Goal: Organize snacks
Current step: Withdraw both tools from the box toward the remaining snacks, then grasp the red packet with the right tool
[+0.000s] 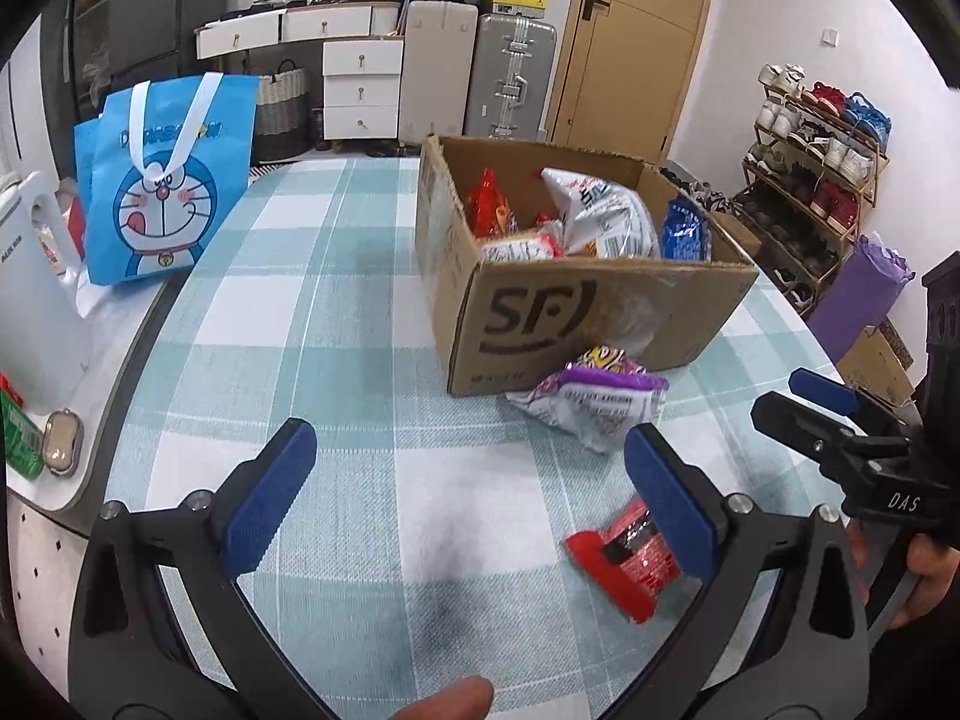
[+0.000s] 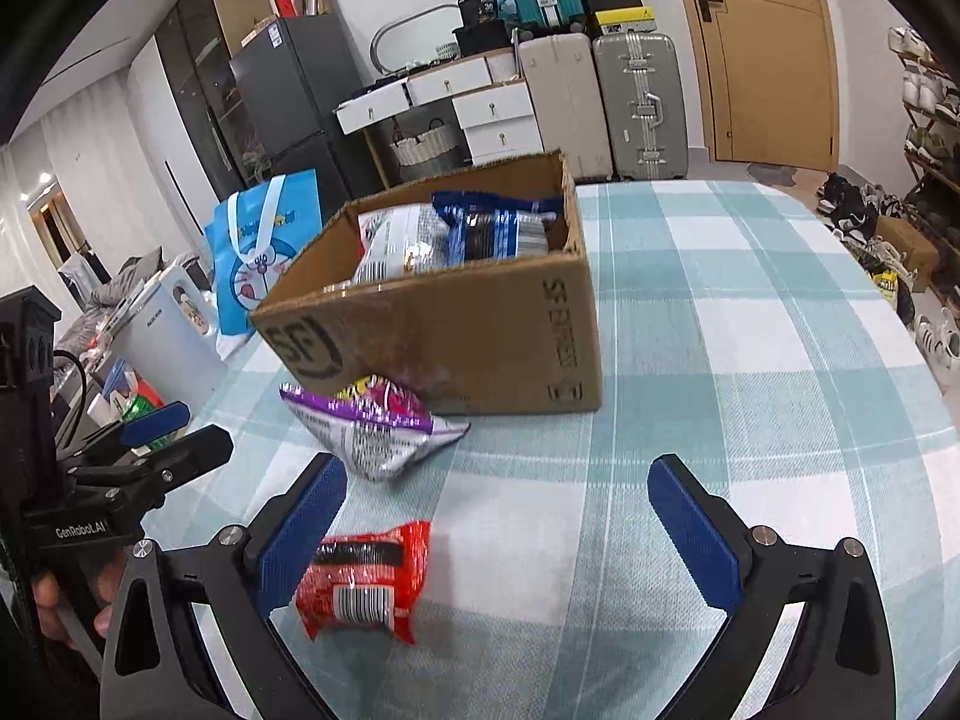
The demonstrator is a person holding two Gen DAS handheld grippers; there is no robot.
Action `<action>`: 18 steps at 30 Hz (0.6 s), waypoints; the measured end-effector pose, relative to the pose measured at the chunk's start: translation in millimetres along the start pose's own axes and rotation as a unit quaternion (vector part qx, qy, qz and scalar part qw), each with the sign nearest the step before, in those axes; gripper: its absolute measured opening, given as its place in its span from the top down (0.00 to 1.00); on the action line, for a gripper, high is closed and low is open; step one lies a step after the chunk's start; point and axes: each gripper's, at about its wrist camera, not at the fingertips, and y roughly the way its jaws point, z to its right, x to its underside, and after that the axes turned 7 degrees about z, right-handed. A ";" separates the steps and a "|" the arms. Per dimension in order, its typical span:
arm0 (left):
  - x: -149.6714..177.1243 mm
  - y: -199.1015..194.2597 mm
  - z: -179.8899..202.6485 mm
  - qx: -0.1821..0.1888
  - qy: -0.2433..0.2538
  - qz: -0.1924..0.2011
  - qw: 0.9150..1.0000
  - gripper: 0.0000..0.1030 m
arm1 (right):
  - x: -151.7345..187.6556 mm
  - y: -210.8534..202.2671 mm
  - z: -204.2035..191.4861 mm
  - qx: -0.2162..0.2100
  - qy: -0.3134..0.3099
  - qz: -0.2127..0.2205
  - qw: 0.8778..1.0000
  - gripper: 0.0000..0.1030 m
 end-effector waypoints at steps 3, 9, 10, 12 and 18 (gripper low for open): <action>8.1 3.2 -0.6 -0.002 -0.004 -0.009 1.000 0.01 | 8.3 2.4 -2.0 -0.005 0.002 -0.010 1.000 0.01; 21.7 7.0 -0.9 -0.014 -0.004 -0.022 1.000 0.01 | 26.6 9.5 -9.3 -0.018 -0.005 -0.035 0.999 0.01; 23.3 7.9 -1.3 -0.016 -0.004 -0.024 1.000 0.01 | 30.2 10.6 -10.7 -0.020 -0.004 -0.039 0.999 0.01; 28.3 9.8 -1.4 -0.018 -0.003 -0.030 0.999 0.01 | 35.1 12.2 -13.2 -0.025 -0.006 -0.046 0.999 0.01; 41.0 14.3 -2.6 -0.027 0.000 -0.043 0.999 0.01 | 45.7 17.9 -22.2 -0.033 -0.016 -0.064 0.997 0.01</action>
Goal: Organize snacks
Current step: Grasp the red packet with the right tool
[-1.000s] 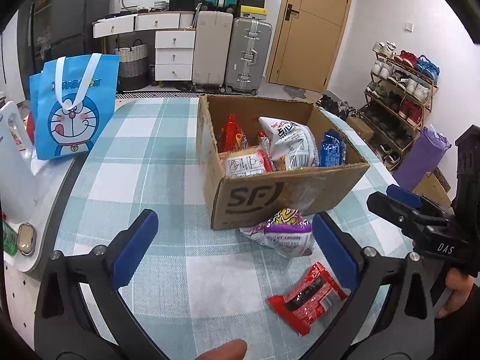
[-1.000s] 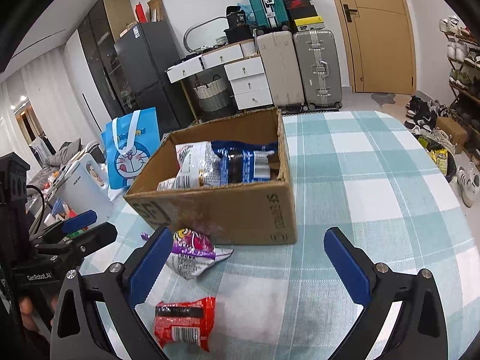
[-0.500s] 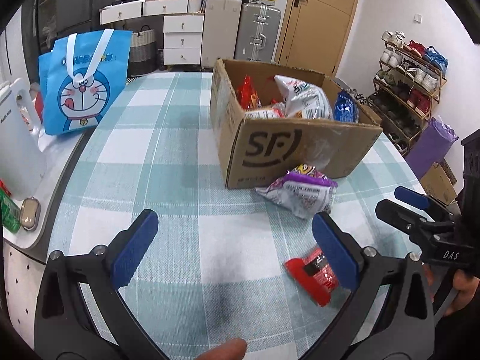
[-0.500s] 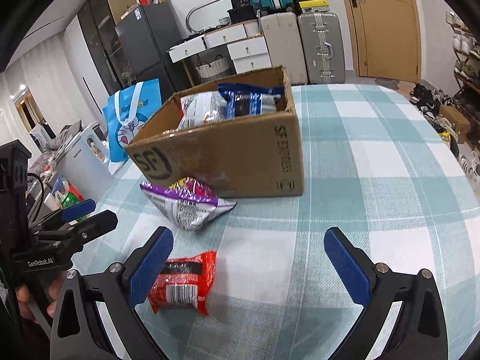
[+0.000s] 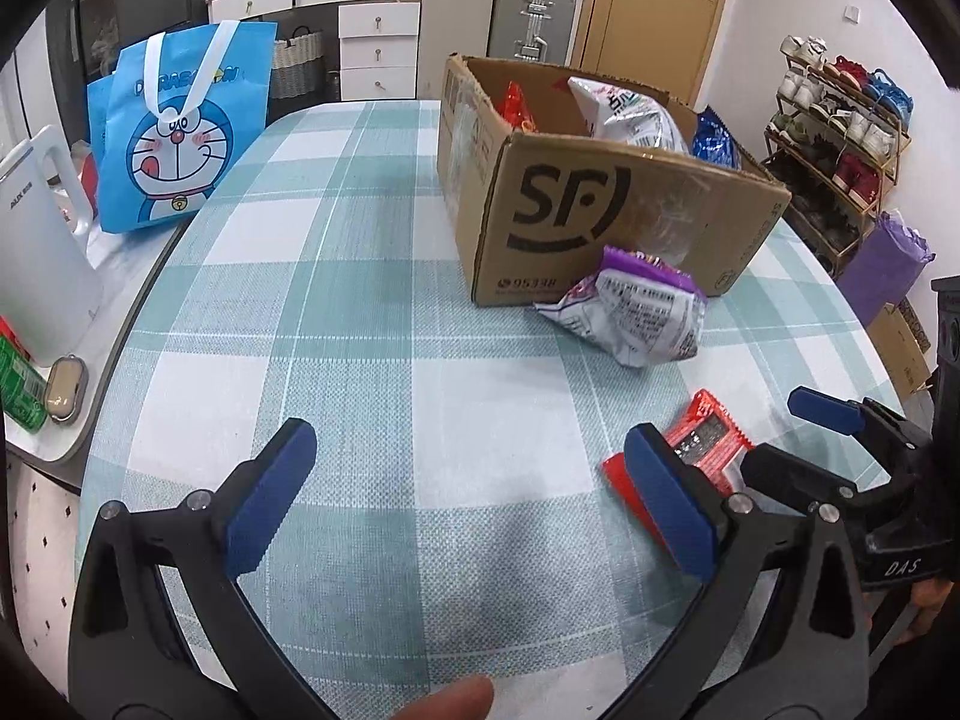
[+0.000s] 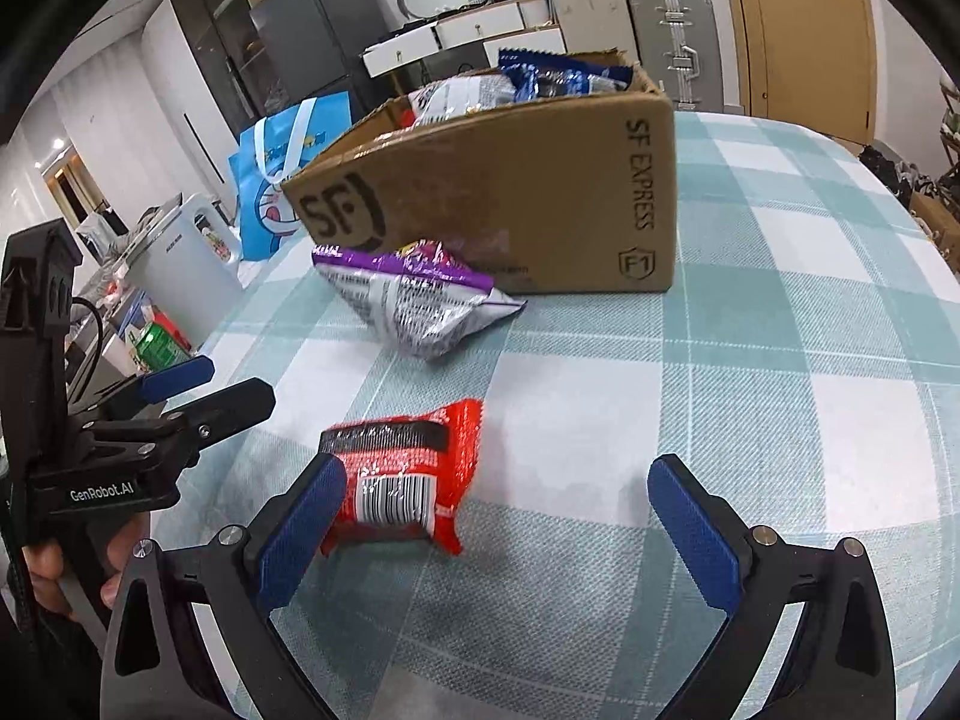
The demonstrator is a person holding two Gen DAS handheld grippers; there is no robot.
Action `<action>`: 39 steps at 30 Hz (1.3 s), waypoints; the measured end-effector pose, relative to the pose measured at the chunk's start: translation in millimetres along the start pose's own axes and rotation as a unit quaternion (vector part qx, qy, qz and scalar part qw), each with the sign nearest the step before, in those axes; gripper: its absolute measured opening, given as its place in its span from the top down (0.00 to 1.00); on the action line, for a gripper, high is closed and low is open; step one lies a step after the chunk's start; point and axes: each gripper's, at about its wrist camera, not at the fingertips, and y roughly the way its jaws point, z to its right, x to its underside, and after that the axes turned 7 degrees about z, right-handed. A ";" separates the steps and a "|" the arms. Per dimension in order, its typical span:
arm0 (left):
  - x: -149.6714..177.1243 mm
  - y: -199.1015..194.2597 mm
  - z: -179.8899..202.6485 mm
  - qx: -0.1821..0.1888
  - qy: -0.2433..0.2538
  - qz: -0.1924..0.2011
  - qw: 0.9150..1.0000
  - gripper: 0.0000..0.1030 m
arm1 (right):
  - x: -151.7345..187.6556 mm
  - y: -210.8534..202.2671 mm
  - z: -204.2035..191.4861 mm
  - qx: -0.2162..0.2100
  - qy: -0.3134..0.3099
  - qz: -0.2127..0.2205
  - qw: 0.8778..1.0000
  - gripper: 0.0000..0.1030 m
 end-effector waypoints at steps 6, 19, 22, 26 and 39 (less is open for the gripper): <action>9.2 4.6 -2.7 -0.004 0.000 -0.013 1.000 0.01 | 5.3 5.8 -8.8 -0.007 -0.009 -0.010 1.000 0.01; 17.6 7.7 -12.5 -0.011 -0.009 -0.025 1.000 0.01 | 11.1 13.1 -38.5 -0.008 -0.072 -0.019 0.997 0.01; 17.2 8.0 -13.0 -0.012 -0.009 -0.027 1.000 0.01 | 10.4 14.5 -42.6 -0.008 -0.083 -0.015 0.996 0.02; 16.1 8.4 -12.9 -0.012 -0.010 -0.027 1.000 0.01 | 10.0 19.3 -45.9 -0.016 -0.089 -0.022 0.996 0.23; 8.5 14.8 -3.5 -0.009 -0.001 -0.028 1.000 0.01 | 8.0 1.0 -38.0 -0.035 -0.079 0.006 0.996 0.55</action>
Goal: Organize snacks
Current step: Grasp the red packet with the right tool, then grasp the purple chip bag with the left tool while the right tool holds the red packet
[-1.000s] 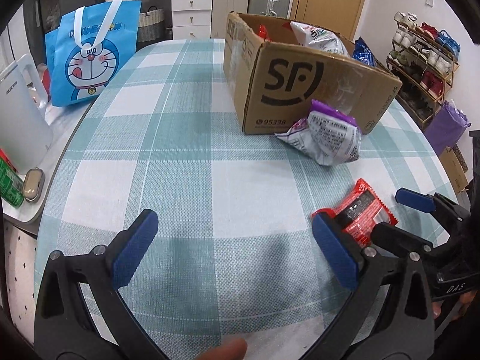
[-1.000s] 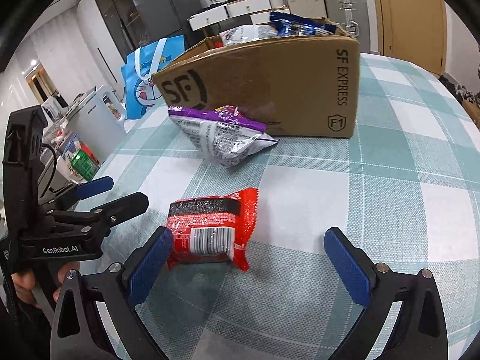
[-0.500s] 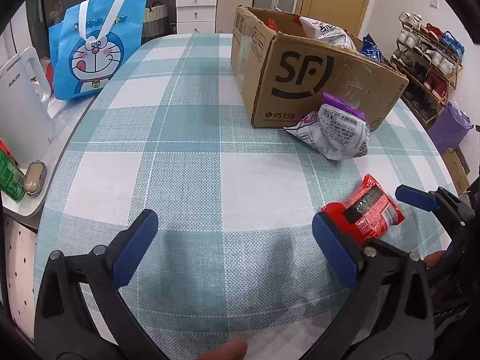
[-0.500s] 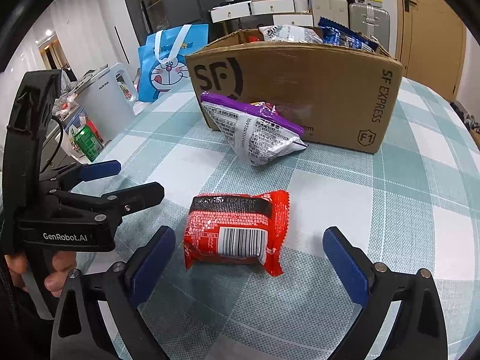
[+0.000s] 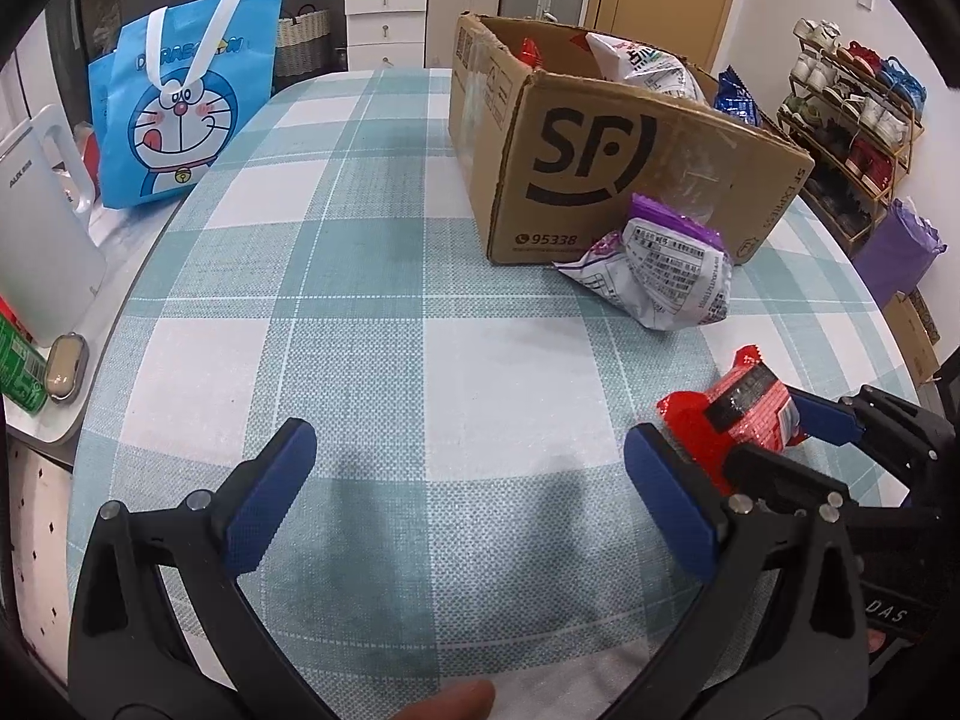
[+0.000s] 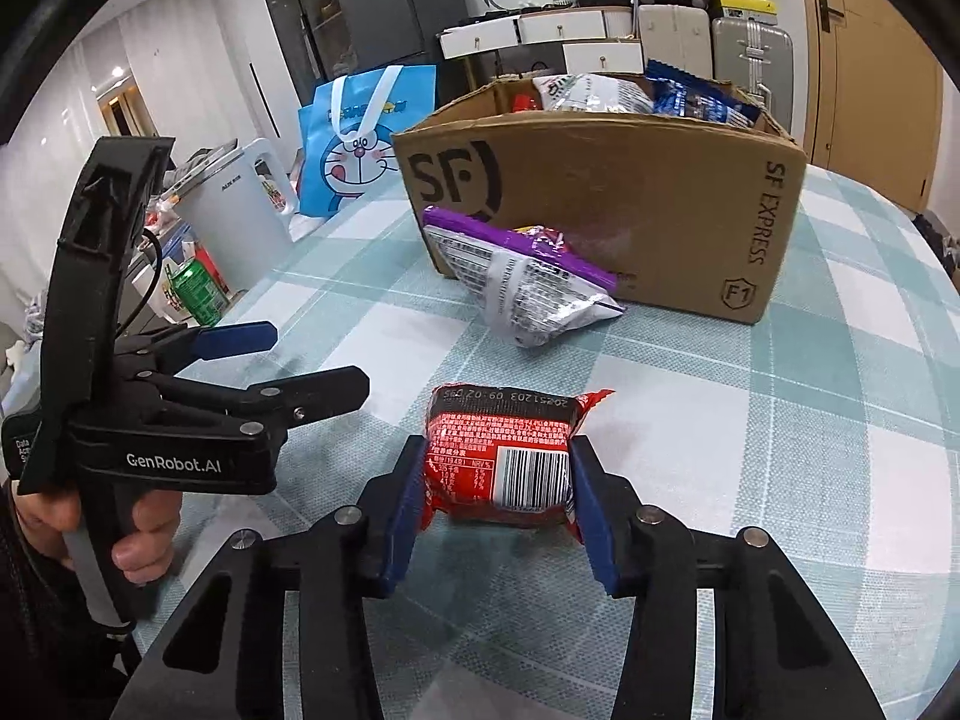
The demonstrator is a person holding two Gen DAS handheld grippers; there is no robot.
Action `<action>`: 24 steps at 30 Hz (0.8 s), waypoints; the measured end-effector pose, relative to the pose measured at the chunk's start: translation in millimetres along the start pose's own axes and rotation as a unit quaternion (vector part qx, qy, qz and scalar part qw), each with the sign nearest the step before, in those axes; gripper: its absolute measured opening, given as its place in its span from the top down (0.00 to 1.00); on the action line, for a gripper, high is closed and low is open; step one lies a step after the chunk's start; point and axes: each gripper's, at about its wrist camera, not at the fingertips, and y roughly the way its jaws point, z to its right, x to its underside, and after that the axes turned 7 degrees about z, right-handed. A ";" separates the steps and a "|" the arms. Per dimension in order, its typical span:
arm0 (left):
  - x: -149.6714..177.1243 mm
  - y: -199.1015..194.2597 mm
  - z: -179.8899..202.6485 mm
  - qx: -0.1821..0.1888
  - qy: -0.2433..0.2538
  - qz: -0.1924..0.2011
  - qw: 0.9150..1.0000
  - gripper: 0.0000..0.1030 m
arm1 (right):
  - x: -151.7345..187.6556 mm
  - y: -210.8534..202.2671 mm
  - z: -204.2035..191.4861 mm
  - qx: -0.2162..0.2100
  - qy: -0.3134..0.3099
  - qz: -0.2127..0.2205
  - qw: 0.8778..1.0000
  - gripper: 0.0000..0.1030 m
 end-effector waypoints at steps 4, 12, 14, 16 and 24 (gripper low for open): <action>-4.0 0.8 7.7 0.004 0.006 0.001 1.000 0.01 | -0.4 -11.5 9.6 0.003 0.017 0.020 1.000 0.55; -18.4 4.5 30.6 0.023 0.022 0.008 0.999 0.01 | 2.3 -31.9 34.4 0.036 0.044 0.040 0.998 0.55; -23.4 7.4 36.6 0.029 0.026 0.008 0.999 0.01 | 2.2 -36.8 41.6 0.049 0.051 0.045 0.997 0.55; -28.9 10.7 42.3 0.038 0.025 0.009 0.999 0.01 | 3.0 -40.6 46.9 0.060 0.055 0.048 0.996 0.55; -49.0 28.6 64.9 0.063 0.024 0.007 0.998 0.01 | 7.1 -54.5 70.0 0.089 0.077 0.054 0.992 0.55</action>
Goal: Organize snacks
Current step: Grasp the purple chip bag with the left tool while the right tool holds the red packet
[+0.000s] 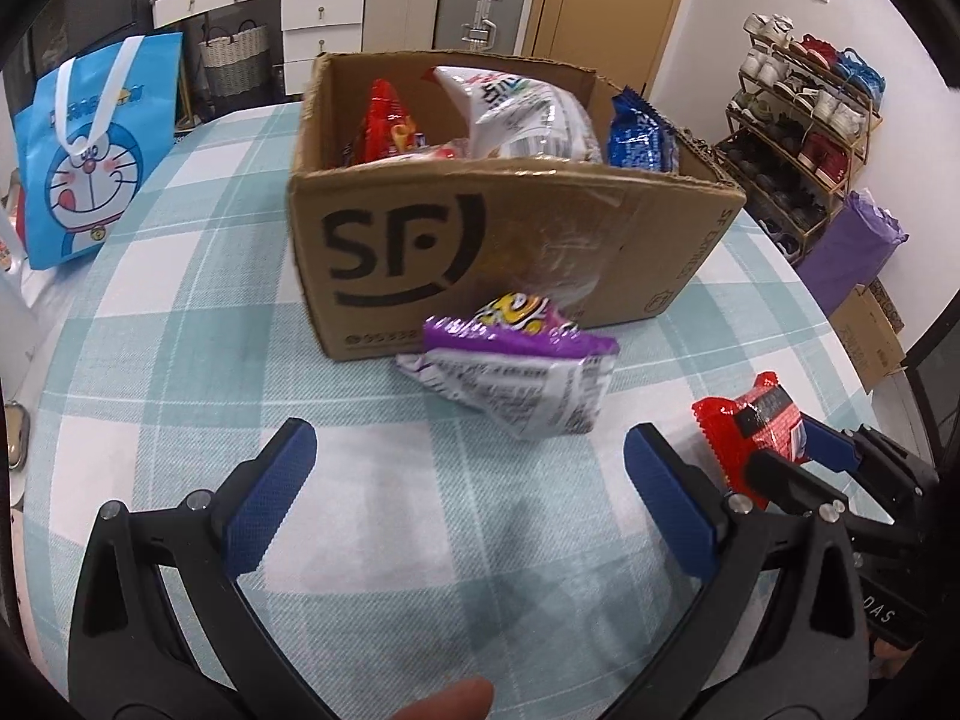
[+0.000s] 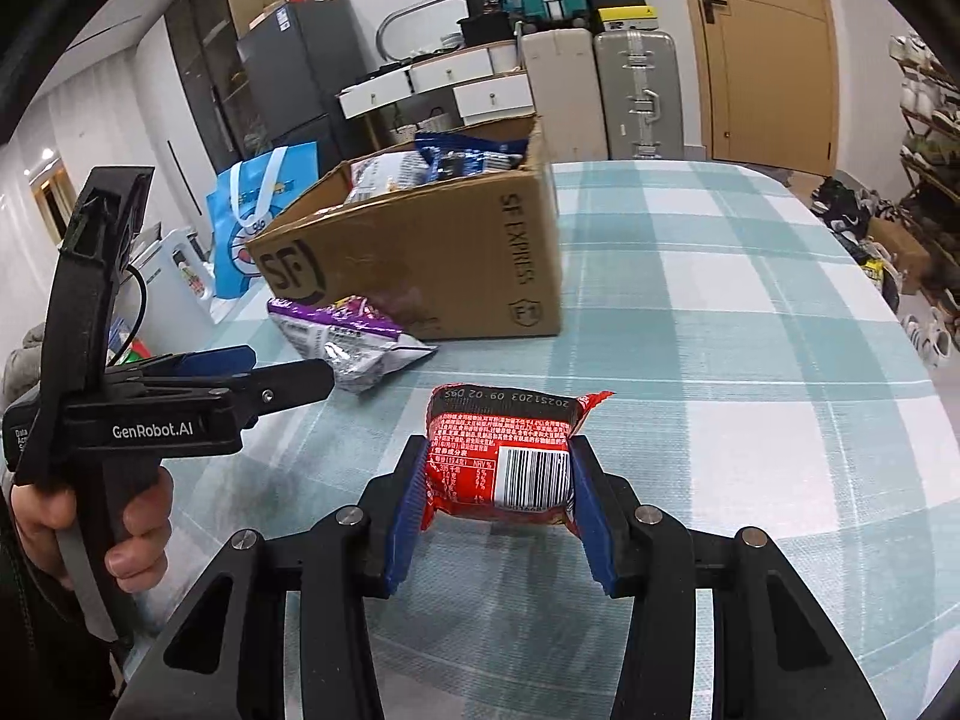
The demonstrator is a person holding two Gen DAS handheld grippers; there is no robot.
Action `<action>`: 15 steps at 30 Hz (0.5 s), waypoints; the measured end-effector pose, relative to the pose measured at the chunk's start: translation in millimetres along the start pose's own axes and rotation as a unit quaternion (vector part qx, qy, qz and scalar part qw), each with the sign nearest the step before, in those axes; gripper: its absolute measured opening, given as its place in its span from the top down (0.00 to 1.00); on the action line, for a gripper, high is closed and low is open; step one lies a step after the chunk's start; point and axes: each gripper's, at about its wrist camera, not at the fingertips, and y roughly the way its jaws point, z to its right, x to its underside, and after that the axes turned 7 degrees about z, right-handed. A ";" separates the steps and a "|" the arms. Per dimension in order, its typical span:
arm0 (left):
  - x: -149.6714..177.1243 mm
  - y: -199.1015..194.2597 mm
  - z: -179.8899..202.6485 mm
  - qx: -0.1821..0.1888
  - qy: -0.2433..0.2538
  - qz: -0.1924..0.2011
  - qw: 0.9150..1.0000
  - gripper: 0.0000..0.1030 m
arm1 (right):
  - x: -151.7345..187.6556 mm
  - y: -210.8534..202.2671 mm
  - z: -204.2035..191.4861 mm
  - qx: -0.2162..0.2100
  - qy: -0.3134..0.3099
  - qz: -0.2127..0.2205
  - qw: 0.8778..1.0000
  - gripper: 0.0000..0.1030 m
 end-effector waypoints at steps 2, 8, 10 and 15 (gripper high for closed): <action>-4.9 6.2 6.8 0.001 0.005 -0.001 1.000 0.01 | 0.0 -0.4 2.7 0.003 0.002 0.000 1.000 0.55; -12.9 18.9 20.9 0.000 0.017 -0.001 1.000 0.01 | 0.6 -2.5 6.4 0.009 0.004 0.001 1.000 0.55; -15.3 23.8 24.1 -0.008 0.021 -0.004 1.000 0.01 | 0.6 -2.9 6.3 0.010 0.004 0.001 1.000 0.55; -17.5 30.6 25.8 -0.004 0.022 -0.008 1.000 0.07 | 0.5 -3.9 6.5 0.012 0.004 0.002 1.000 0.55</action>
